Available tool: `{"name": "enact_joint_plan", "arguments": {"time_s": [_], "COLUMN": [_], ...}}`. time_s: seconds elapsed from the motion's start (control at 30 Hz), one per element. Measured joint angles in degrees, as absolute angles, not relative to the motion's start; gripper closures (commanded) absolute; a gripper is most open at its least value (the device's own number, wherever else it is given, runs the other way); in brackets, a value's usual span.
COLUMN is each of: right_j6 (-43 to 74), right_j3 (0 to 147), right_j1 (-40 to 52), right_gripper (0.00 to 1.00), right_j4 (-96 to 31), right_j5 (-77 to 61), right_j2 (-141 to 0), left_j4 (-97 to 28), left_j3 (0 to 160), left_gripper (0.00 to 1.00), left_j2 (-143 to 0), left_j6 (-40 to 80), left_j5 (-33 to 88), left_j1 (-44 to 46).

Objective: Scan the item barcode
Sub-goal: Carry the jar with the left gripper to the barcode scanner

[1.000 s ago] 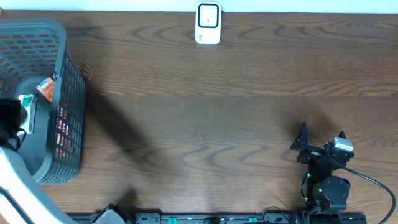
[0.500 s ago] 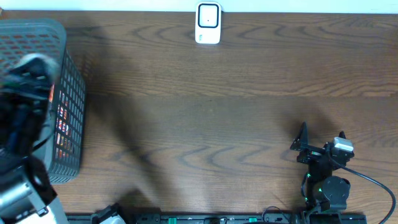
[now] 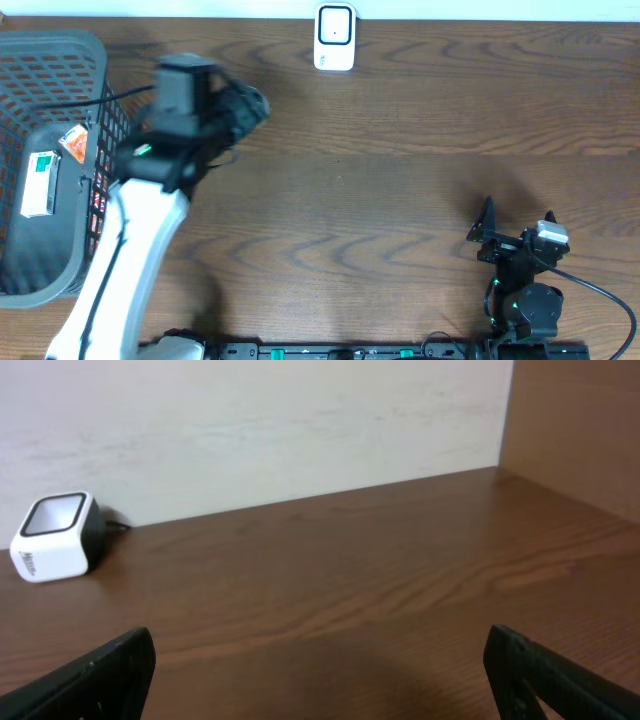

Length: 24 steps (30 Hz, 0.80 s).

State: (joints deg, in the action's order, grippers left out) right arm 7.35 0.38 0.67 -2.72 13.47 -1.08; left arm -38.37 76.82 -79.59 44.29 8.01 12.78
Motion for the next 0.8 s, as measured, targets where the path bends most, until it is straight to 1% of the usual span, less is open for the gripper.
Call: {"name": "enact_joint_plan", "arguments": {"time_s": [0.17, 0.37, 0.8], "right_j6": [7.35, 7.35, 7.35], "right_j3": [0.38, 0.38, 0.38], "right_j1": [0.67, 0.67, 0.67], "right_gripper": [0.01, 0.01, 0.01], "right_j4": [-2.72, -2.72, -2.72], "right_j5": [13.47, 13.47, 13.47], "right_j2": [-1.08, -1.08, -1.08], "left_j4": [-38.30, -38.33, -38.57], "left_j3": [76.82, 76.82, 76.82], "left_gripper": [0.48, 0.48, 0.47], "left_j2": [-90.50, -101.01, -111.77], "left_j6": [42.78, 39.81, 32.51], "left_j5": [2.61, 0.86, -0.45], "left_j1": [17.65, 20.08, 24.34]}}
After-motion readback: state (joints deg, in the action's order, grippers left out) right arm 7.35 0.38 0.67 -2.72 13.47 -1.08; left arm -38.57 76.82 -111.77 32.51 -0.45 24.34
